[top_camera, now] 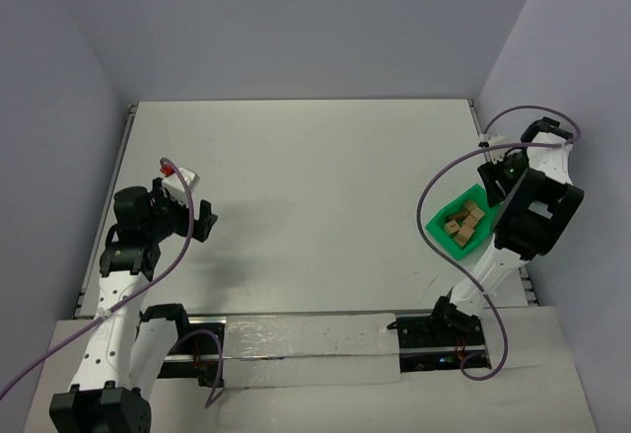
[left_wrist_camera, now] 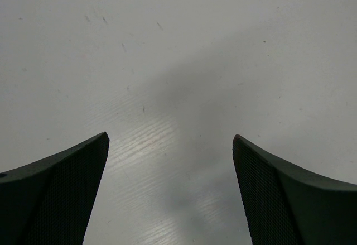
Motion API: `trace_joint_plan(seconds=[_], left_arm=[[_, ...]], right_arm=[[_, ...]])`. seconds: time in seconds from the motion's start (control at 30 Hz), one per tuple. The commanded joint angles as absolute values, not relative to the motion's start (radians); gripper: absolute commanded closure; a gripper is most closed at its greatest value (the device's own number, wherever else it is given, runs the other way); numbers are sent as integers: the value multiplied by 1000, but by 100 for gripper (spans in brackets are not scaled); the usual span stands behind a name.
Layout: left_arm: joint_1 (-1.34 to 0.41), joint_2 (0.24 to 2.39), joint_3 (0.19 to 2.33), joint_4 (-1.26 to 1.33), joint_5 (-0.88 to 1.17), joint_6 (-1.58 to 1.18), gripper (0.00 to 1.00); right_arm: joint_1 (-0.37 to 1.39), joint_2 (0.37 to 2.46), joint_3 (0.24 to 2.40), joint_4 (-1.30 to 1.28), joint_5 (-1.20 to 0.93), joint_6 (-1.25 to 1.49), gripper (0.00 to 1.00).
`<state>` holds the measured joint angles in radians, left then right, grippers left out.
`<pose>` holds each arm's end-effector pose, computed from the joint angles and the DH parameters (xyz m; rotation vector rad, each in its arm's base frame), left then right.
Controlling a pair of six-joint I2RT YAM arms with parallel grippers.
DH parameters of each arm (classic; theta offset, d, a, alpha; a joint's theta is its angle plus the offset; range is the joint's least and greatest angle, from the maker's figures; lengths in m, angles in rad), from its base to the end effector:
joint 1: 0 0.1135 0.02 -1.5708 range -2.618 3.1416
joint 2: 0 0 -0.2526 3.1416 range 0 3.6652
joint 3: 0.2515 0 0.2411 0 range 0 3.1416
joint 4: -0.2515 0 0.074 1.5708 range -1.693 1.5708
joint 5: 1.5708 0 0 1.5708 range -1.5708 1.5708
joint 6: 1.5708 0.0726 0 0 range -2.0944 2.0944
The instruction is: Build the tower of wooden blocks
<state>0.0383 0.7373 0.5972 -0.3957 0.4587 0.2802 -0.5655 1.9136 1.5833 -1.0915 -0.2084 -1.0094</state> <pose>0.1933 -0.0248 0.2391 0.5154 1.9929 -0.2861 0.3177 -0.1839 0.1890 -0.6579 2.8129 0.0604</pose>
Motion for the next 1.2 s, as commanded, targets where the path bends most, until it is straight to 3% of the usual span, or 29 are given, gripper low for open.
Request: trace_joint_plan(seconds=[0.0,0.5,0.8,1.17], left_arm=[[32,745,653,-391,497,289,3],[31,754,636,-389,497,297,3],[29,767,630,-376,499,291,4],[28,759,630,-373,497,288,4]], right_arm=[[-555,1923,1587,-1068,-184,-1049,34],[-484,1983,1513,-979,-212,-991,50],[-474,2018,1516,-977,-171,-1009,81],[-472,1960,1565,-1042,-181,-1008,100]])
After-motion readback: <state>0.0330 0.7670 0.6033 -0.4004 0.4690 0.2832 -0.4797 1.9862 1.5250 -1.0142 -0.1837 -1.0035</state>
